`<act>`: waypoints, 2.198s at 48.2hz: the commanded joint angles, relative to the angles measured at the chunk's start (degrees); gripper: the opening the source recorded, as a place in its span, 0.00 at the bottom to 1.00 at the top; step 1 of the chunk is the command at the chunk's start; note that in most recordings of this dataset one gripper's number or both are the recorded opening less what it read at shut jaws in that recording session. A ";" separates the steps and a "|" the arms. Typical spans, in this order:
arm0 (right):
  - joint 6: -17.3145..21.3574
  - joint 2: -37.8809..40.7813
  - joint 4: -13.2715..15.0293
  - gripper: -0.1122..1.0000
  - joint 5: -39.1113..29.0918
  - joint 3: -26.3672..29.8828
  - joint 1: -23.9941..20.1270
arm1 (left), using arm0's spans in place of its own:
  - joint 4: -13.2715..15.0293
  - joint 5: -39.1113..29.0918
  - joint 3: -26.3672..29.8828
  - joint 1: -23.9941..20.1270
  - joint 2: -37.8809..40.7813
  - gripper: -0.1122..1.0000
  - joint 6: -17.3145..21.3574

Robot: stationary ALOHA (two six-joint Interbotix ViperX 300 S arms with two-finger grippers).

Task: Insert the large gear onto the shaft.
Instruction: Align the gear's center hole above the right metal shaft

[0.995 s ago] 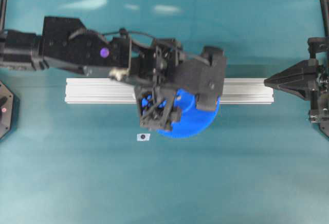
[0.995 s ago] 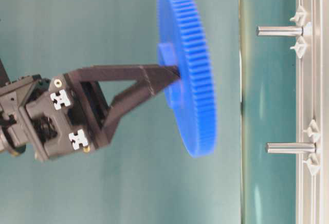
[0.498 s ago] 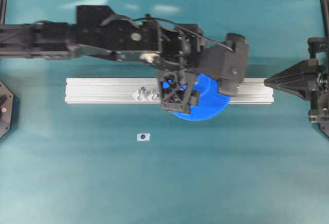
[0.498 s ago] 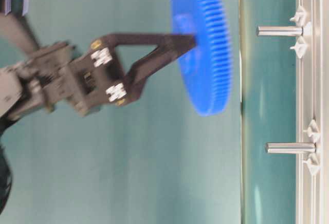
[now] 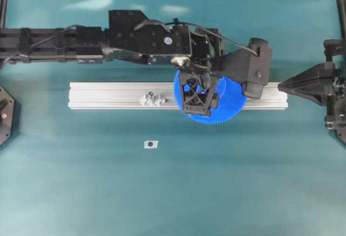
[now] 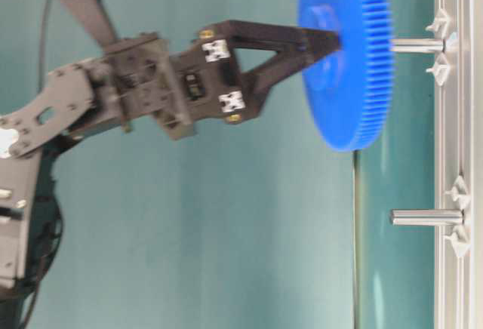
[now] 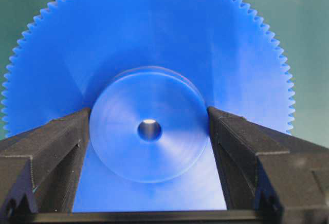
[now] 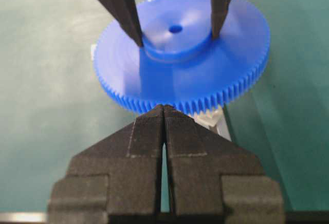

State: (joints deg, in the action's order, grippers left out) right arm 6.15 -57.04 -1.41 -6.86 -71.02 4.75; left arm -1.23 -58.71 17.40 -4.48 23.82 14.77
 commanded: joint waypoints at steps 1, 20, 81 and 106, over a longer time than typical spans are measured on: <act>0.53 0.18 0.00 0.12 0.26 0.44 0.09 | -0.09 0.44 2.11 -0.18 -1.05 0.78 -0.09; 0.53 -1.05 0.00 0.12 0.26 -0.09 0.26 | -0.09 2.29 2.11 -1.14 1.49 0.78 0.18; 0.53 -1.85 -0.09 0.12 0.26 -0.35 1.41 | -0.09 -2.37 6.42 -3.52 4.13 0.78 2.81; 0.53 -2.72 0.00 0.12 -0.18 -0.35 1.41 | -0.09 -0.88 -0.70 -3.52 0.88 0.78 1.85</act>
State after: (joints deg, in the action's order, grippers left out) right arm 6.15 -60.03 -1.41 -7.21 -71.89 6.06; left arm -1.14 -59.59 16.70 -7.38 26.98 16.44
